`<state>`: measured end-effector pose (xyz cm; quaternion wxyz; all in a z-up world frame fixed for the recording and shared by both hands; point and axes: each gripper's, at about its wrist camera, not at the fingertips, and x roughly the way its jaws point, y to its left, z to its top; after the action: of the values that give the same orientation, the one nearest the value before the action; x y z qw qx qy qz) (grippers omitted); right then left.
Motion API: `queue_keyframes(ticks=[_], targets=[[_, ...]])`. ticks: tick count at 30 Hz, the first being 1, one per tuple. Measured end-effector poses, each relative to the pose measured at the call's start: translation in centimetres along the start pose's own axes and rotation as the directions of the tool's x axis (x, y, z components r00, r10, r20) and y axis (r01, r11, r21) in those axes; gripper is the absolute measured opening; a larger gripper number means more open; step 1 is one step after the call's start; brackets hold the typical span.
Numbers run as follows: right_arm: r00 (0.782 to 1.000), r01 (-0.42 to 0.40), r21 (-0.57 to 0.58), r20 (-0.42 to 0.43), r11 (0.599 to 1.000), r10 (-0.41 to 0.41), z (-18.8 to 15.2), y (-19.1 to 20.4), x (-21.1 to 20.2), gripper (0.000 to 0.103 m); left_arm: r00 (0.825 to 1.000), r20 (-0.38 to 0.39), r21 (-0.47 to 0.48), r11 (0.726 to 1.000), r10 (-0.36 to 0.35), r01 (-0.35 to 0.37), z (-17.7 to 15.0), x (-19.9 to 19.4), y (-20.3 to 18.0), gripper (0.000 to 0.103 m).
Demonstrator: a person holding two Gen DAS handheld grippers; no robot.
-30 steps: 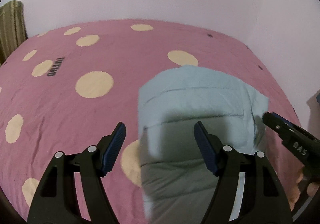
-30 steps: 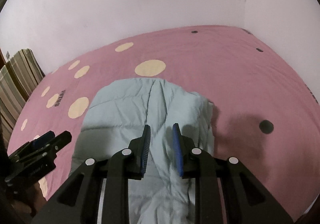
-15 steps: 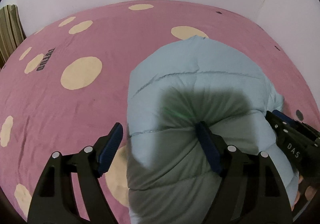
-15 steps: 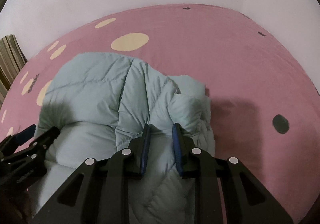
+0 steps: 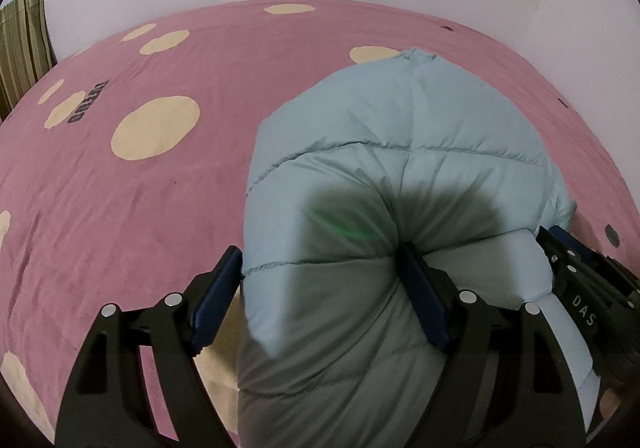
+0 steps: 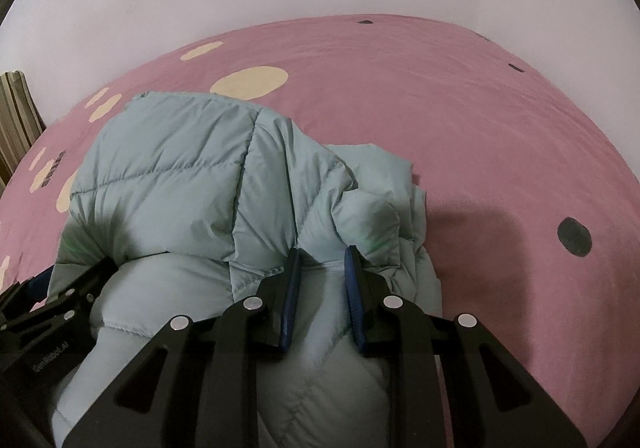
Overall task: Fold large clothes
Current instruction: 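Press the left tool onto the rolled bundle while the right tool holds it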
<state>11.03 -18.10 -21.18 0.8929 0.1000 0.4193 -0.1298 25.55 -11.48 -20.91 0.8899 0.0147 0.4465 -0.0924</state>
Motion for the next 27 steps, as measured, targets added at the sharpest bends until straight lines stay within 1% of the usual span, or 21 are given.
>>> queue_keyframes(ticks=[3,7,13,18,21,24,27], targets=[[1.0,0.014,-0.008,0.003,1.0,-0.014,0.0,0.3,-0.1,0.023,1.0,-0.001,0.005,1.0,0.009,-0.009,0.0,-0.1,0.0,0.08],[1.0,0.004,-0.001,0.002,1.0,-0.004,0.0,0.1,-0.1,0.023,1.0,-0.003,0.012,1.0,0.021,-0.021,0.1,-0.2,-0.1,0.081],[1.0,0.015,-0.005,0.009,1.0,-0.015,-0.1,0.3,-0.3,0.023,0.999,0.0,0.026,0.999,0.043,-0.043,0.0,-0.5,-0.4,0.081],[1.0,0.01,-0.003,0.012,1.0,-0.01,-0.2,0.1,-0.3,0.023,0.999,0.001,0.023,0.999,0.049,-0.049,0.0,-0.6,-0.6,0.081],[1.0,-0.008,0.01,0.014,1.0,0.008,-0.1,-0.3,-0.6,0.023,0.999,-0.008,0.002,0.999,0.036,-0.036,0.1,-0.9,-0.3,0.084],[1.0,-0.019,0.012,0.019,1.0,0.019,0.0,-0.5,-1.3,0.026,1.0,-0.027,-0.035,0.999,-0.003,0.002,0.4,-1.2,0.7,0.084],[0.998,-0.048,0.03,0.034,0.998,0.047,0.2,-1.0,-2.7,0.035,0.997,-0.052,-0.102,0.994,-0.052,0.046,0.7,-1.9,2.0,0.085]])
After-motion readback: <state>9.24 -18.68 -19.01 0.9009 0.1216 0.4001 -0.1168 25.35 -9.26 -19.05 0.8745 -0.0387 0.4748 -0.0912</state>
